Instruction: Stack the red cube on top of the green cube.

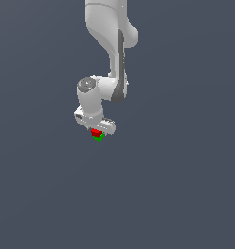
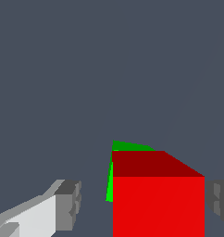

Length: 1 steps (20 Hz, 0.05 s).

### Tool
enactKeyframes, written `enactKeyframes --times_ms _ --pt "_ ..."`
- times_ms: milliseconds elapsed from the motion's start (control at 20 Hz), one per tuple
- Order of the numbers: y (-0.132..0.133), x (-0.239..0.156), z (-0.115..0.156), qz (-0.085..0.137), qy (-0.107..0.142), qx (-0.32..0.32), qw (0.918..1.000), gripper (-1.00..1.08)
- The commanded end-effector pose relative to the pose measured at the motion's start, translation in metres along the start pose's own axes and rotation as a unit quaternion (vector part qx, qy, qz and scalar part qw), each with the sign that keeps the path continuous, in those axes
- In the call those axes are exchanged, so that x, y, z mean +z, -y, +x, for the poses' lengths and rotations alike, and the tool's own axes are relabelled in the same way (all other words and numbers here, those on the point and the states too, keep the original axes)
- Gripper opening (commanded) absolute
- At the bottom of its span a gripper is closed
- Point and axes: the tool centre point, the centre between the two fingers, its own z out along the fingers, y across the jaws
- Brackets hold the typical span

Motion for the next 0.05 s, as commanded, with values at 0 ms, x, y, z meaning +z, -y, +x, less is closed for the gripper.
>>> enactKeyframes --times_ms 0 --pt "0.0 0.0 0.0 0.0 0.0 0.0 1.0 1.0"
